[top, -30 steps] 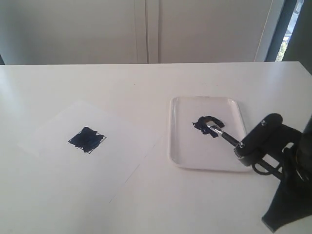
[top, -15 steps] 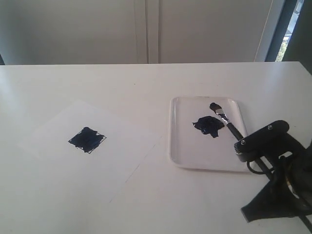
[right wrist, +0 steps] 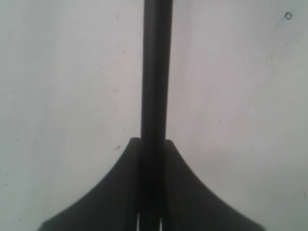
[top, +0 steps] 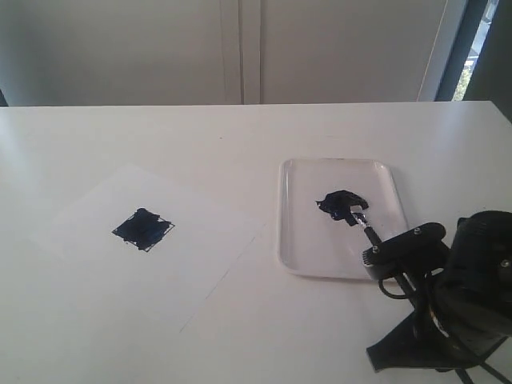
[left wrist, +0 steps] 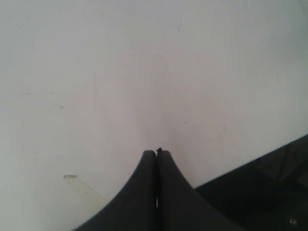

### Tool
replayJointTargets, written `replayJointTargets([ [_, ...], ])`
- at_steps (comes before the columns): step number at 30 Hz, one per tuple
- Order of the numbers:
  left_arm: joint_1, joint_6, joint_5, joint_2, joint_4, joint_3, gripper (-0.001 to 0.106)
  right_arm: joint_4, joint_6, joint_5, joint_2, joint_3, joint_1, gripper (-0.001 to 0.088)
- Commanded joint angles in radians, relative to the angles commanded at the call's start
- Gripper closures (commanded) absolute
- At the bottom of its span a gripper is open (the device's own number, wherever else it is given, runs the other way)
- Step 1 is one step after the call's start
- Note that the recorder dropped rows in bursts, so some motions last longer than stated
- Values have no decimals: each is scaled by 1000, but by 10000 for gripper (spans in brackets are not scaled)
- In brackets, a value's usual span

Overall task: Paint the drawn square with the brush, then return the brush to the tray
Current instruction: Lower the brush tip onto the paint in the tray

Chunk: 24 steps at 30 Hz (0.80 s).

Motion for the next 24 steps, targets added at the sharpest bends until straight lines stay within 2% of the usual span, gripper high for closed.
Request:
replayJointTargets([
  [2, 0, 2, 0, 0, 0, 0, 1053, 0, 0, 0, 0, 0, 0, 862],
  [5, 0, 11, 0, 0, 0, 0, 1053, 0, 0, 0, 0, 0, 0, 787],
  [11, 0, 13, 0, 0, 0, 0, 1053, -6, 4, 0, 0, 0, 0, 496],
  [14, 0, 17, 0, 0, 0, 0, 1053, -22, 32, 0, 0, 0, 0, 386],
  [20, 0, 20, 13, 0, -21, 0, 1053, -27, 26, -5, -35, -13, 0, 362],
  [24, 0, 45, 7, -20, -80, 0, 1053, -21, -7, 12, -172, -46, 0, 362],
])
